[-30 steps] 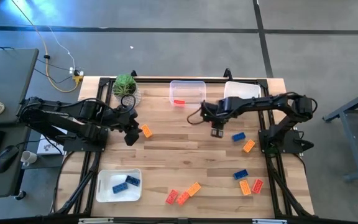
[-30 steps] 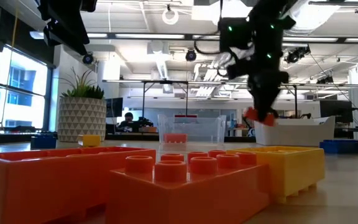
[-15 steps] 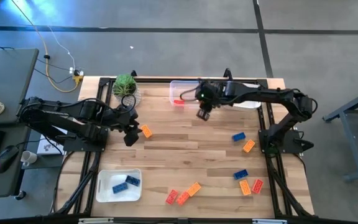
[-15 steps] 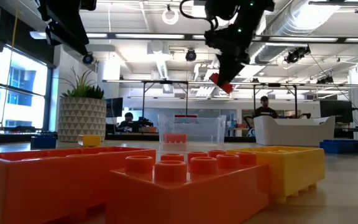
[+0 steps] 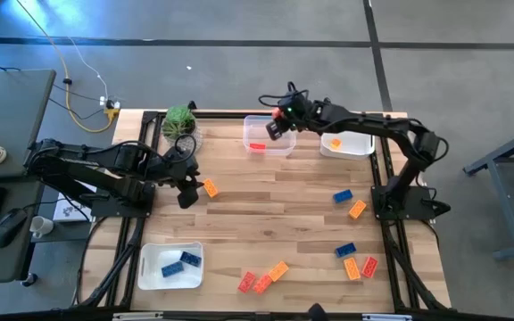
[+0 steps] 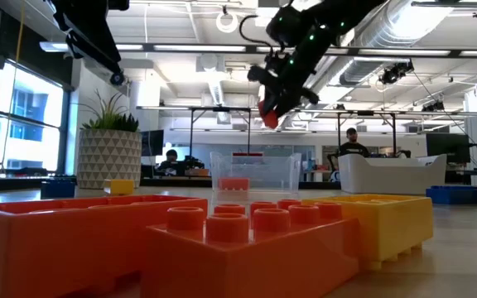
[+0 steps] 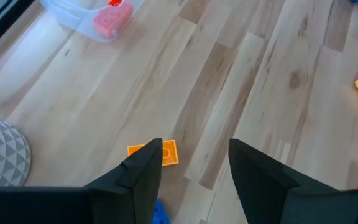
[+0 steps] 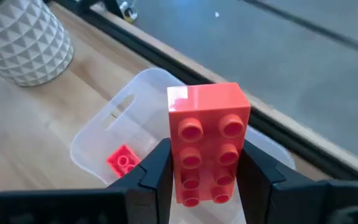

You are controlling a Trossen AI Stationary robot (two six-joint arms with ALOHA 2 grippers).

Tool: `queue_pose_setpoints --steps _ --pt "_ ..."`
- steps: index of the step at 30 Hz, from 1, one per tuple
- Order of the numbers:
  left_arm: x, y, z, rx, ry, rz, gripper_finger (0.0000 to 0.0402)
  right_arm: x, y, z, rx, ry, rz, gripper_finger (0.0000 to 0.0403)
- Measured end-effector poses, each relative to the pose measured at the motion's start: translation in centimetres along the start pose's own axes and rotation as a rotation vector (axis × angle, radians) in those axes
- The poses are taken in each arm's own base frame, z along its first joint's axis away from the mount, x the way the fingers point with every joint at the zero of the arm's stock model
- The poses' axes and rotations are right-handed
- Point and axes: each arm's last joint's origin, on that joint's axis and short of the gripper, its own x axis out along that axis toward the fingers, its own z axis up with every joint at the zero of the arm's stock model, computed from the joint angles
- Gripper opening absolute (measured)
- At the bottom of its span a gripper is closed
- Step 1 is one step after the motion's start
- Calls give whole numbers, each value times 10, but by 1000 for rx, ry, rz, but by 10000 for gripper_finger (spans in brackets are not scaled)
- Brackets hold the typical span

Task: Sort & place blocks by color
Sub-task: Put the orange game piece into the transparent bin

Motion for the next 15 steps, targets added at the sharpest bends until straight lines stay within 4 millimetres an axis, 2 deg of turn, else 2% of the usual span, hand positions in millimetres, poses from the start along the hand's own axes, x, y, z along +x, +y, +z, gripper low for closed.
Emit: queue_pose_setpoints --steps 7,15 --pt "0 0 0 24 4 -7 170 32 2 -17 -11 114 16 110" --pt "0 0 0 47 8 -13 170 43 3 -26 0 162 14 142"
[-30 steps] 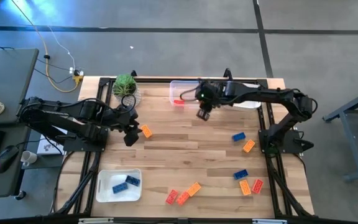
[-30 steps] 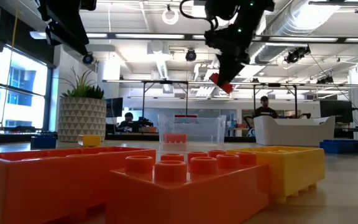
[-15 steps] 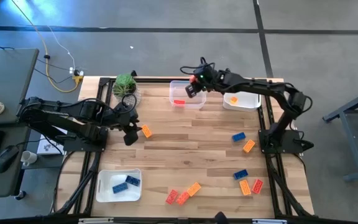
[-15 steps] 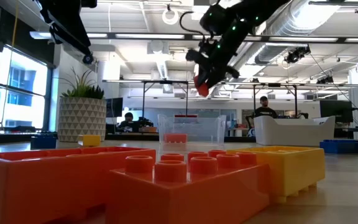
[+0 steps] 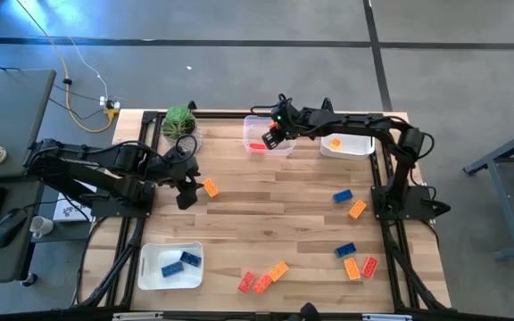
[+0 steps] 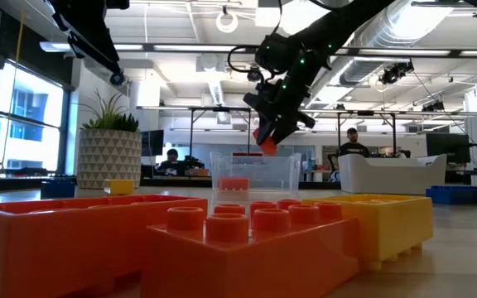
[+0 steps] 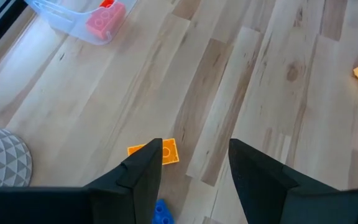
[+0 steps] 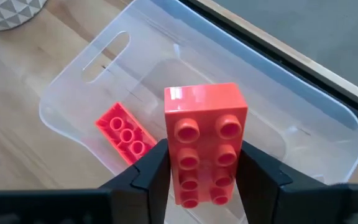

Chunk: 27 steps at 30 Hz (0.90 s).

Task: Sort & place blocks by color
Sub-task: Put the orange game piece into the transparent bin, then put the yellow game piece into the top white bin

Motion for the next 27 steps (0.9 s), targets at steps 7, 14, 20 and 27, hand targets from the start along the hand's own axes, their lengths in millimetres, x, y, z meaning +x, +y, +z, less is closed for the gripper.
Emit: queue_pose_setpoints --steps 7,14,20,27 --pt "0 0 0 -2 -1 2 173 0 0 0 -2 0 1 175" --pt "0 0 0 2 -1 3 199 -5 1 5 -8 11 3 204" --pt "0 1 -1 33 6 33 228 -25 8 26 -34 16 63 206" --pt "4 4 -7 84 83 77 236 -60 15 57 -57 -20 84 206"
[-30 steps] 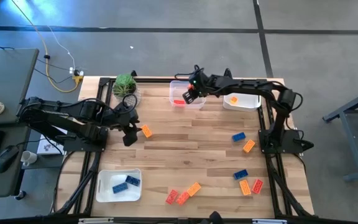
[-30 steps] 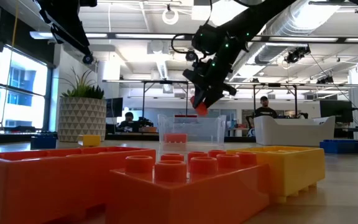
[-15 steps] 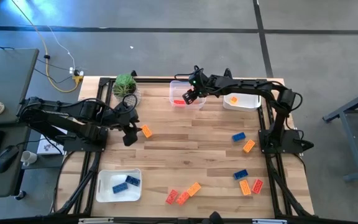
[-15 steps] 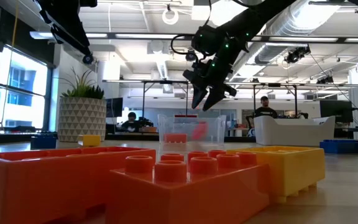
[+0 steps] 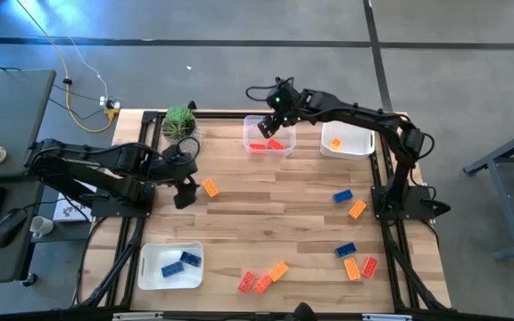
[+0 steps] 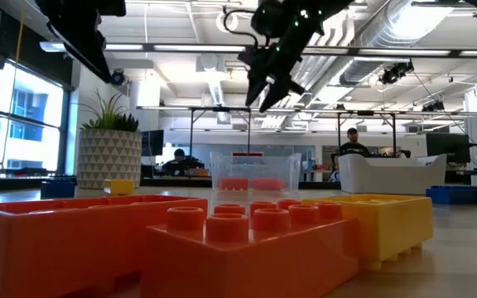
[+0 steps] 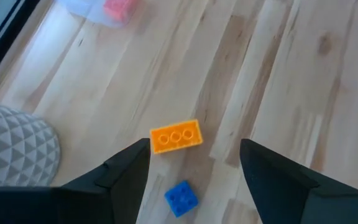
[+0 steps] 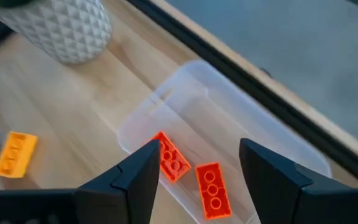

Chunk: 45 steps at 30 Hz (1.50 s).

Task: Sort & place blocks by color
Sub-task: Put the yellow game piece into the top white bin

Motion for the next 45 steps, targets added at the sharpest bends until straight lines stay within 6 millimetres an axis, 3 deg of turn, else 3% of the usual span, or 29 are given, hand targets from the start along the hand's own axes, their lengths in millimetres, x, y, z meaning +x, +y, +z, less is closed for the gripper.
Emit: queue_pose_setpoints --steps 10,18,29,33,45 --pt "29 -4 6 391 152 -80 236 -51 8 38 -52 -104 37 207" --pt "63 -13 9 729 288 -91 236 -80 7 45 -93 -66 24 207" --pt "114 -24 9 932 443 -49 236 -82 5 36 -113 27 -19 207" --pt "130 -26 10 955 468 25 236 -82 4 35 -127 34 -26 207" --pt "167 -28 -1 1023 619 36 236 -82 4 35 -147 40 -27 207"
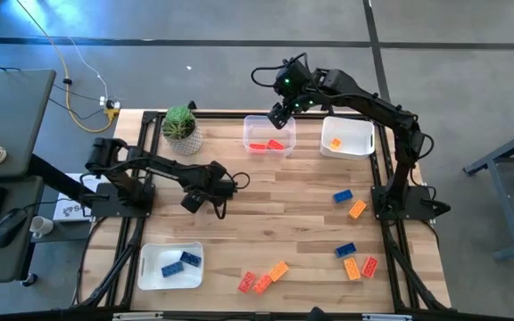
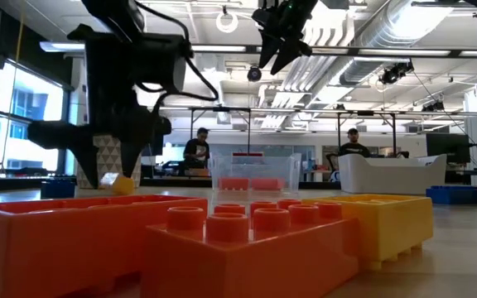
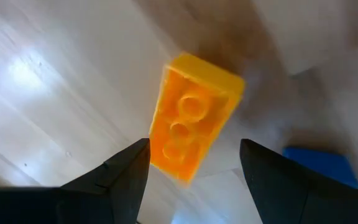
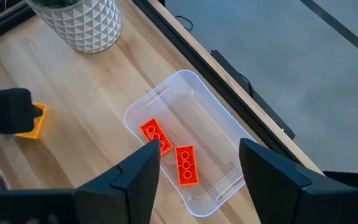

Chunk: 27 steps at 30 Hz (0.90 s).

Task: Sort & place blocks by color
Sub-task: Put the yellow game piece into the top white bin

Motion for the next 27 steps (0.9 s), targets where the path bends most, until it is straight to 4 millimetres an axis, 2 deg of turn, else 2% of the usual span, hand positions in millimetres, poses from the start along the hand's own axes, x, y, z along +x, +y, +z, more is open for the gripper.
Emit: queue_pose_setpoints --steps 11,15,19,27 --pt "10 11 0 -94 -15 -3 236 0 0 -1 -8 7 -2 207" --pt "11 14 -1 -111 -28 -14 222 0 0 -1 -23 8 -2 207" --pt "11 14 -1 -111 -28 -14 179 0 0 -1 -27 8 -2 207" --pt "10 14 -1 -179 -51 -47 62 -1 6 -9 -29 89 39 207"
